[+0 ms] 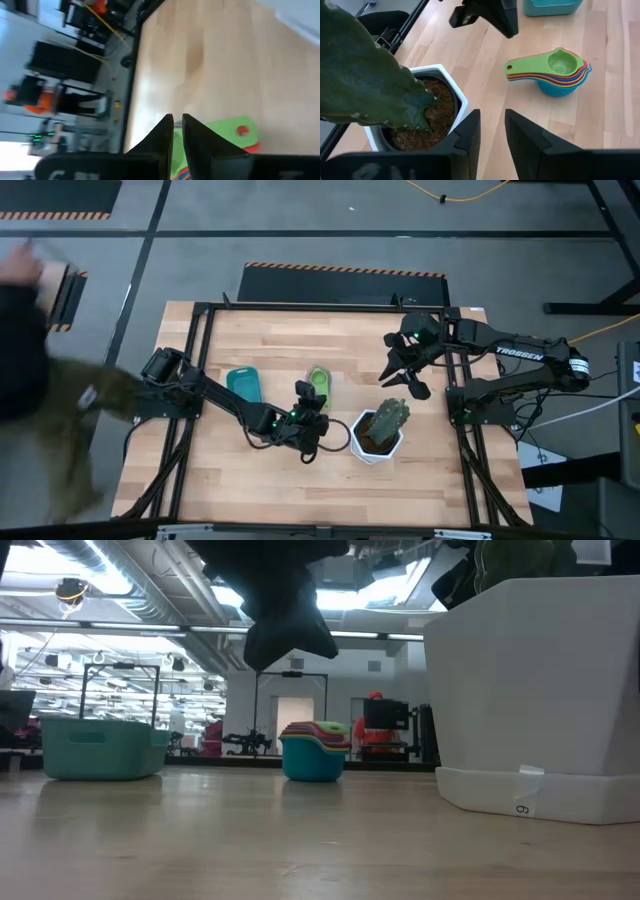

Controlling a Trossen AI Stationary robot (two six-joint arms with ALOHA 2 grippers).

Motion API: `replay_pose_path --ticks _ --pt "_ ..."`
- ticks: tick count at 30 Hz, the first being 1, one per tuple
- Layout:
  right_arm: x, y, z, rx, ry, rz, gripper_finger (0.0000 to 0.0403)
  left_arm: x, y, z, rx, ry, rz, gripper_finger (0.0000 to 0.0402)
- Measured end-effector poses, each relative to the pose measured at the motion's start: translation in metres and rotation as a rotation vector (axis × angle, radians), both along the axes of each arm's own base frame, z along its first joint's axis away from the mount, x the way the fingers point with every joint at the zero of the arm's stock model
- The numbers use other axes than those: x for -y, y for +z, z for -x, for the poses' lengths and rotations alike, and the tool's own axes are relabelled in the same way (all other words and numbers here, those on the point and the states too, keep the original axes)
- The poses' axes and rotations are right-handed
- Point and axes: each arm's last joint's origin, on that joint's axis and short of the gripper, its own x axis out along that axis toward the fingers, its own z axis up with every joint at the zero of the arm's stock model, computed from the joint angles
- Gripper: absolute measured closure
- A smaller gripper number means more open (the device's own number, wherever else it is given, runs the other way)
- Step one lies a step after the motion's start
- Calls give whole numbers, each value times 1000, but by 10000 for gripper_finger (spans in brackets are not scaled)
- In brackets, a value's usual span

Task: Nest measuring cups in basket
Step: Put the nested measuring cups into the blue bin

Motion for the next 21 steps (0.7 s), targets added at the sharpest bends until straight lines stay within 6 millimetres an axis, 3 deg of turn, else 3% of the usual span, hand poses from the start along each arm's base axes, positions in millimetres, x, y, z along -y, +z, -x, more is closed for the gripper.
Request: replay_pose_path --ticks 9,15,21 --pt "0 0 0 0 1 1 308 3 5 2 98 -29 276 369" --pt "0 0 0 0 1 2 308 -6 35 14 135 -76 511 369" --pt "0 0 0 1 1 2 308 -20 73 44 160 -47 582 369"
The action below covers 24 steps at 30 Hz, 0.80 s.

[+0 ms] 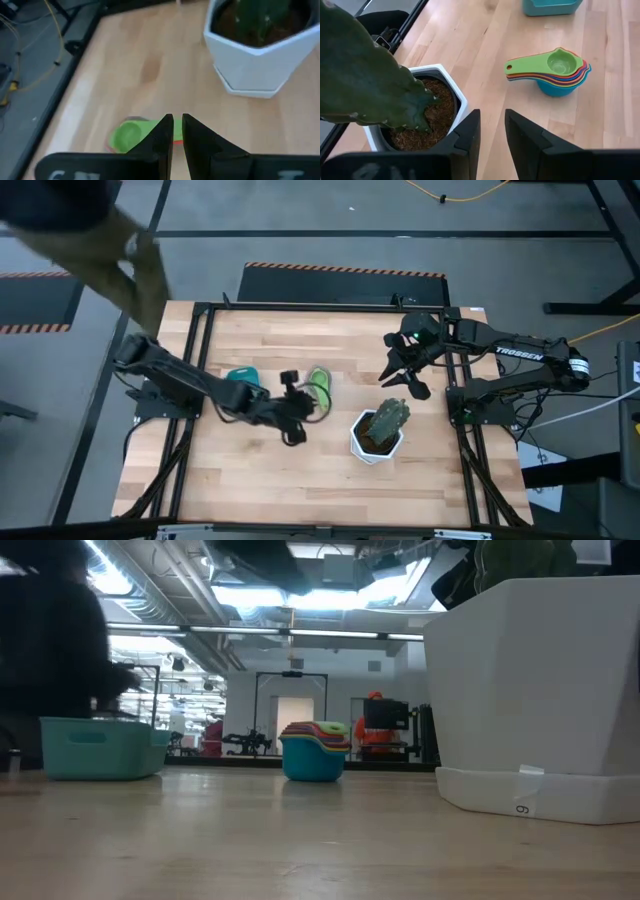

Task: Nest measuring cups in basket
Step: Put the nested measuring cups into the blue bin

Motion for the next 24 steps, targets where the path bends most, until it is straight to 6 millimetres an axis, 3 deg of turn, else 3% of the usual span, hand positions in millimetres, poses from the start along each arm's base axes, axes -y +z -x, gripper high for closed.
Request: replay_pose_path --ticks 6,13,20,24 --pt "0 0 0 2 0 1 308 -13 34 32 41 47 -35 369" --pt "0 0 0 6 0 2 308 -20 60 54 125 48 -3 368" --pt "0 0 0 6 0 2 308 -18 65 58 143 36 5 325" --pt "0 0 0 6 0 2 308 -14 60 58 68 -126 114 298"
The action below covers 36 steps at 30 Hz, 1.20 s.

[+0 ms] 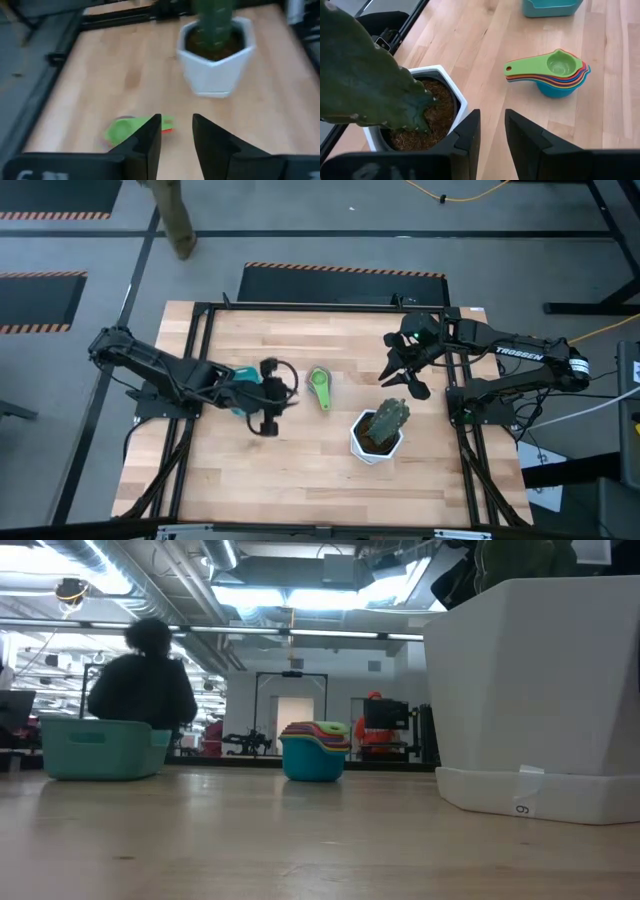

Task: Nest measuring cups in basket
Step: Put the nested measuring cups into the blue bin

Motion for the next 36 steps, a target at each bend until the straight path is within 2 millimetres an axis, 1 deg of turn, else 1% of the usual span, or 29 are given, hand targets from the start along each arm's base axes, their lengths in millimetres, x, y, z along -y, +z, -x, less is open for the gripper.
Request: replay_pose_path --ticks 3,5,17,19,23,27,31,36 --pt "0 0 0 0 0 0 308 0 1 -1 17 21 77 294" --pt "0 0 0 0 0 0 308 -1 1 -1 22 40 94 295" --pt "0 0 0 -1 -1 -2 308 -3 1 -2 26 49 84 293" --pt "0 0 0 -1 -2 -2 308 -4 1 -2 34 74 76 290" --pt "0 0 0 -1 -2 -2 308 -8 2 -2 73 183 92 289" --pt "0 0 0 -3 -7 -7 308 -10 2 -3 82 212 98 288" --pt "0 0 0 -8 -17 -17 308 -11 2 -3 80 212 97 276" --pt "0 0 0 -8 -16 -17 308 -11 2 -3 73 199 76 244"
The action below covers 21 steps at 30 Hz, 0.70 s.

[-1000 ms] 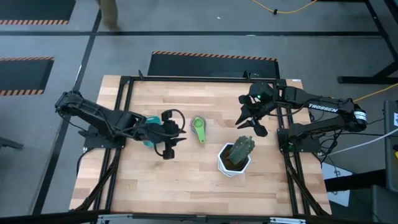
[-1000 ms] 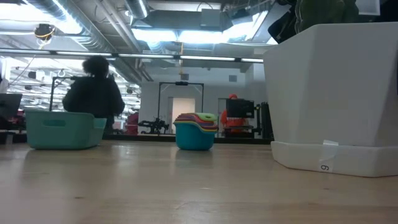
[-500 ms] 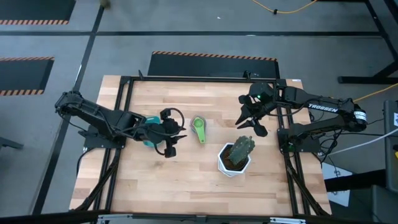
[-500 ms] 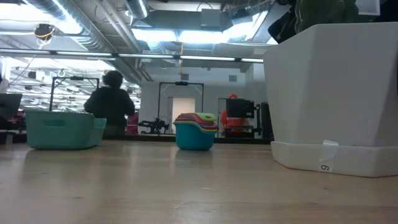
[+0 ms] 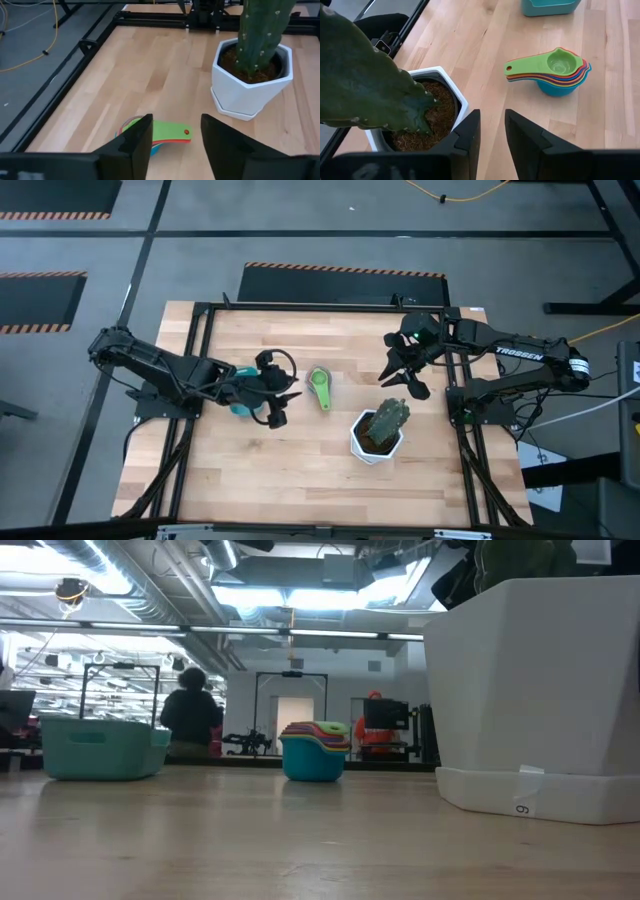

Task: Nest measuring cups in basket
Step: Put the nested measuring cups into the blue bin

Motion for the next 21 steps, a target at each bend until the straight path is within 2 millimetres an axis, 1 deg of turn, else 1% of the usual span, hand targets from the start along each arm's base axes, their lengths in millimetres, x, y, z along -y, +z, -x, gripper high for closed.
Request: replay_pose_path --ticks 11,21 --pt "0 0 0 2 1 2 308 0 0 0 -7 -12 -22 145" --pt "0 0 0 2 2 2 308 -1 -1 1 -18 4 -38 95"
